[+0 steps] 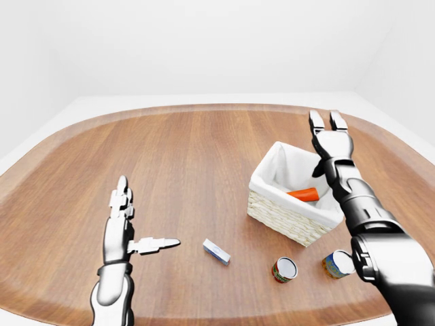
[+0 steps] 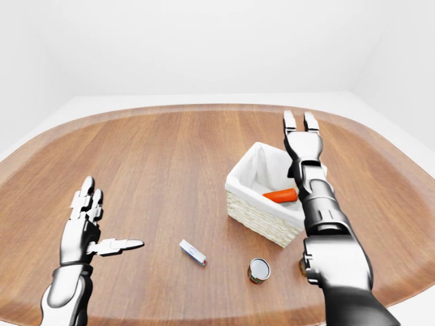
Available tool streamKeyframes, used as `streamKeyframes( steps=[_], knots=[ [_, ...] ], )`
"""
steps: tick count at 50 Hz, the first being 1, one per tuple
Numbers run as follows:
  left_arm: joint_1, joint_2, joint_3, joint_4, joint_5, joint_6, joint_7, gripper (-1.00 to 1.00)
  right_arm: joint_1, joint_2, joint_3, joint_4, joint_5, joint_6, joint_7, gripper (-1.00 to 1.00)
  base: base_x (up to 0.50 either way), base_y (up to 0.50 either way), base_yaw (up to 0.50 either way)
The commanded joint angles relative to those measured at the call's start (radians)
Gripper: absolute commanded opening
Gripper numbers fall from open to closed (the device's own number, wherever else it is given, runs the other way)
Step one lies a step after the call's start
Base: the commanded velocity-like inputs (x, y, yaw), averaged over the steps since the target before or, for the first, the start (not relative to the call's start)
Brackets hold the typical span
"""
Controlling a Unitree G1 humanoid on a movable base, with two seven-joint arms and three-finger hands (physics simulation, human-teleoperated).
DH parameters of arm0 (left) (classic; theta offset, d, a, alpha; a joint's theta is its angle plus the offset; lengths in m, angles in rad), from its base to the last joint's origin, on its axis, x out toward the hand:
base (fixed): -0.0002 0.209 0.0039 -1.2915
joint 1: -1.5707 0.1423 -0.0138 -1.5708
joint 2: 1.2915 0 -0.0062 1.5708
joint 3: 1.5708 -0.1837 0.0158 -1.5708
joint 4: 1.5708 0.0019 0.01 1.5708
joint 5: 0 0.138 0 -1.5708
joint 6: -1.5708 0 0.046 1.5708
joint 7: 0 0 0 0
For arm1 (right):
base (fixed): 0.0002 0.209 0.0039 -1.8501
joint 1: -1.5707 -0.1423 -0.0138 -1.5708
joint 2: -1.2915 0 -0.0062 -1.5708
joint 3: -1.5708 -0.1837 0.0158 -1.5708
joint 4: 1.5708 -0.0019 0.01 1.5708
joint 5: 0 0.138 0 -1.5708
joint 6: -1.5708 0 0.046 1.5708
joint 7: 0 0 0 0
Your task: Pick up the ketchup, and put it in the basket.
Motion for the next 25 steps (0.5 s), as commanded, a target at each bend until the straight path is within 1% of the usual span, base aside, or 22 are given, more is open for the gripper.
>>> streamKeyframes(
  steps=[1,5,8,10,11,12,15,16,18,21,24,25],
  knots=[
    [0.001,0.000,-0.002,0.000,0.001,0.000,0.000,1.00,-0.025,-0.040,-0.050,-0.168,0.032,0.000,0.111,1.00,0.00,0.00,0.00],
    [-0.001,0.001,-0.001,0.006,0.000,0.000,0.000,1.00,-0.017,-0.048,-0.065,-0.237,0.033,0.000,0.144,1.00,0.00,0.00,0.00],
    [0.000,0.001,0.000,0.002,0.000,0.000,-0.001,1.00,0.005,-0.055,-0.085,-0.344,0.036,0.000,0.187,1.00,0.00,0.00,0.00],
    [-0.001,0.001,0.000,0.005,0.000,0.000,-0.001,1.00,0.027,-0.055,-0.106,-0.437,0.051,0.000,0.244,1.00,0.00,0.00,0.00],
    [-0.005,0.001,-0.001,0.011,0.002,0.000,0.001,1.00,0.048,-0.056,-0.122,-0.523,0.066,0.000,0.296,1.00,0.00,0.00,0.00],
    [-0.003,0.001,-0.002,0.008,0.002,0.000,0.001,1.00,0.060,-0.055,-0.130,-0.564,0.068,0.000,0.322,1.00,0.00,0.00,0.00],
    [-0.002,0.002,-0.001,0.005,0.000,0.000,0.000,1.00,0.085,-0.057,-0.144,-0.646,0.063,0.000,0.360,1.00,0.00,0.00,0.00],
    [-0.003,0.002,0.001,0.005,-0.001,0.000,0.000,1.00,0.106,-0.059,-0.154,-0.717,0.066,0.000,0.392,1.00,0.00,0.00,0.00],
    [0.000,0.001,0.001,-0.005,-0.001,0.000,0.000,1.00,0.131,-0.052,-0.171,-0.803,0.076,0.013,0.445,1.00,0.00,0.00,0.00],
    [0.003,-0.001,0.001,-0.010,0.000,0.000,-0.001,1.00,0.151,-0.051,-0.186,-0.876,0.080,0.018,0.481,1.00,0.00,0.00,0.00],
    [0.001,0.000,0.003,-0.004,-0.001,0.000,-0.001,1.00,0.179,-0.049,-0.206,-0.988,0.095,0.035,0.537,1.00,0.00,0.00,0.00],
    [0.002,-0.001,0.002,-0.007,0.000,0.000,-0.001,1.00,0.183,-0.048,-0.210,-1.007,0.099,0.036,0.545,1.00,0.00,0.00,0.00]
  ],
)
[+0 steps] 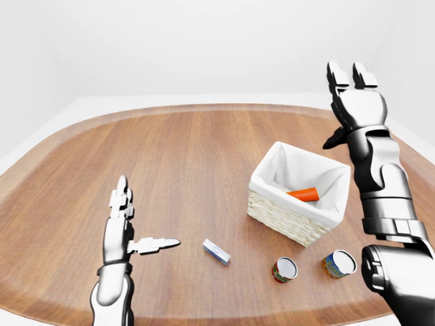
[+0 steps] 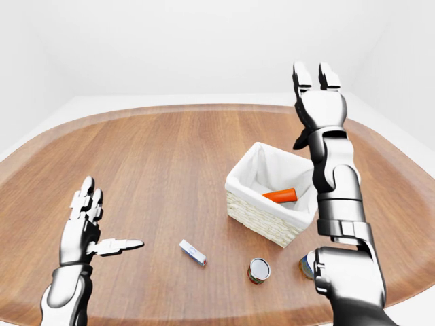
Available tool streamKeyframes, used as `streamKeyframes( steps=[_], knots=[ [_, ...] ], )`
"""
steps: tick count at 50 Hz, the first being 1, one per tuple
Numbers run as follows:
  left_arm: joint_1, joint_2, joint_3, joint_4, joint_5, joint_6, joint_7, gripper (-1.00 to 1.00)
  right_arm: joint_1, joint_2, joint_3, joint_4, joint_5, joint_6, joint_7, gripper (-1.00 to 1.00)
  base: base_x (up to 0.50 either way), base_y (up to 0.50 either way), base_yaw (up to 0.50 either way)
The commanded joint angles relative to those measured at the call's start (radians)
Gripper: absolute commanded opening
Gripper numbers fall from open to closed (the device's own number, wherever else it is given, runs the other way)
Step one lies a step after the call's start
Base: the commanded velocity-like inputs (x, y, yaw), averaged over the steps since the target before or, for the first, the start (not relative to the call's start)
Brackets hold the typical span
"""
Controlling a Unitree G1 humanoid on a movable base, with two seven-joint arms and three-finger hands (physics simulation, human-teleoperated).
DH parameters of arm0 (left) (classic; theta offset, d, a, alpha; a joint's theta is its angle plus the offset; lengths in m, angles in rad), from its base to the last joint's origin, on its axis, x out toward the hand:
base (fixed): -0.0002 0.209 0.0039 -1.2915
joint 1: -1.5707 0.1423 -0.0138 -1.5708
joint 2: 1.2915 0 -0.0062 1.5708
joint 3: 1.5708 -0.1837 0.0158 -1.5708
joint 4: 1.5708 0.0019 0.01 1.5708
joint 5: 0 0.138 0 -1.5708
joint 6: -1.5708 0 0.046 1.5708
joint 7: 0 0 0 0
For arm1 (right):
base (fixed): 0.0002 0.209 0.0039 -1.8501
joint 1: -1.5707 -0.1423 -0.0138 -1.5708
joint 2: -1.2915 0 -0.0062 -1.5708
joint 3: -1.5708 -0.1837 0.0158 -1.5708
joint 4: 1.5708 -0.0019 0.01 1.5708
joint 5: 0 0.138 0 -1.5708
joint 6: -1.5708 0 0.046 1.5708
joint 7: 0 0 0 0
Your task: Pick up the ketchup, and put it in the basket.
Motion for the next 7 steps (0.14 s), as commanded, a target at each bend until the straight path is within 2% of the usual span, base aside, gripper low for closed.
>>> streamKeyframes(
  steps=[1,7],
  knots=[
    [0.002,-0.001,0.002,-0.005,0.000,0.000,-0.001,1.00,0.085,0.000,-0.066,-0.348,0.034,0.025,0.180,1.00,0.00,0.00,0.00],
    [-0.002,0.000,0.004,0.001,-0.001,0.000,0.000,1.00,0.104,-0.004,-0.088,-0.488,0.044,0.046,0.264,1.00,0.00,0.00,0.00]
  ],
)
